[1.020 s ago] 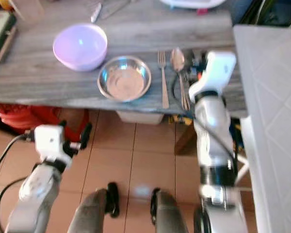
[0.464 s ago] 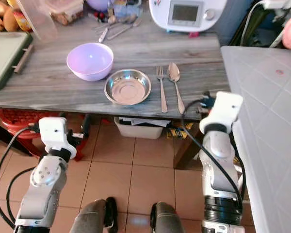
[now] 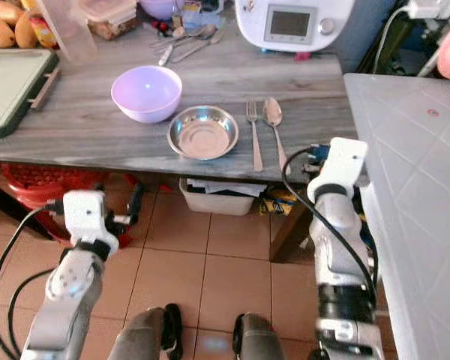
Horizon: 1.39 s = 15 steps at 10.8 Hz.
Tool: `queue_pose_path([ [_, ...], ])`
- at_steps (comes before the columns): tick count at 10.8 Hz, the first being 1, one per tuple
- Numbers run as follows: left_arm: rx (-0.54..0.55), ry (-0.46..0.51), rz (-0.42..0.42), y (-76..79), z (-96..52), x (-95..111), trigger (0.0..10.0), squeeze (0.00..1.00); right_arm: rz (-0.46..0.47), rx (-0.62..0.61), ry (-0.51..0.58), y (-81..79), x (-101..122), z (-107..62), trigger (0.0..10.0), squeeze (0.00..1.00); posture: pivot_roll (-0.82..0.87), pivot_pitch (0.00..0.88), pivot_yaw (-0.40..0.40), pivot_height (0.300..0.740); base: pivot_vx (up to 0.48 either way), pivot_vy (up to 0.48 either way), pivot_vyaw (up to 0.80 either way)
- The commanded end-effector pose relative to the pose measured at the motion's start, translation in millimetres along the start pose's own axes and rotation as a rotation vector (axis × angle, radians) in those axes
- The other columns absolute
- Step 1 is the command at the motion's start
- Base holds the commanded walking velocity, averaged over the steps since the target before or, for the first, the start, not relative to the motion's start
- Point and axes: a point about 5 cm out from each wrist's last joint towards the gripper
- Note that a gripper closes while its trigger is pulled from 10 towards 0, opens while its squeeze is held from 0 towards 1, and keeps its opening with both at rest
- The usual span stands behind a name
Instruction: Setting the table
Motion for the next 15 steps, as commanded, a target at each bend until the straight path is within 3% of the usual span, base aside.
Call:
queue_pose_path([
  [1, -0.003, 0.004, 0.01, -2.7, -2.8, 2.8, 10.0, 0.0, -0.007, 0.002, -0.029, 1.8, -2.2, 2.7, 10.0, 0.0, 0.02, 0.18, 0.013, 0.74, 0.0, 0.0, 0.0],
  [4, 0.0, 0.005, 0.005, -3.9, -8.0, 4.5, 10.0, 0.0, -0.02, 0.073, -0.137, -10.3, -18.8, 3.9, 10.0, 0.0, 0.03, 0.197, -0.002, 0.74, 0.0, 0.0, 0.0],
  [7, 0.004, 0.007, 0.006, -4.4, -5.9, 5.5, 10.0, 0.0, -0.001, 0.127, -0.17, -20.7, -21.8, 4.6, 10.0, 0.0, 0.04, 0.188, -0.005, 0.74, 0.0, 0.0, 0.0],
  [12, 0.003, 0.006, 0.007, -4.5, -5.1, 6.1, 10.0, 0.0, 0.018, 0.165, -0.174, -25.7, -21.9, 2.5, 10.0, 0.0, 0.03, 0.189, -0.002, 0.74, 0.0, 0.0, 0.0],
  [15, -0.005, 0.006, 0.006, -3.9, -5.4, 6.4, 10.0, 0.0, 0.007, 0.237, -0.143, -37.4, -17.0, 2.3, 10.0, 0.0, 0.04, 0.191, 0.003, 0.74, 0.0, 0.0, 0.0],
])
Point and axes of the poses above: a point about 5 cm out from each wrist's last joint towards the gripper, its own z axis pointing out of the wrist towards the gripper, its own x axis along the axis of the wrist's last joint, y = z × x, and after that the axes turned 5 degrees about z, right-handed
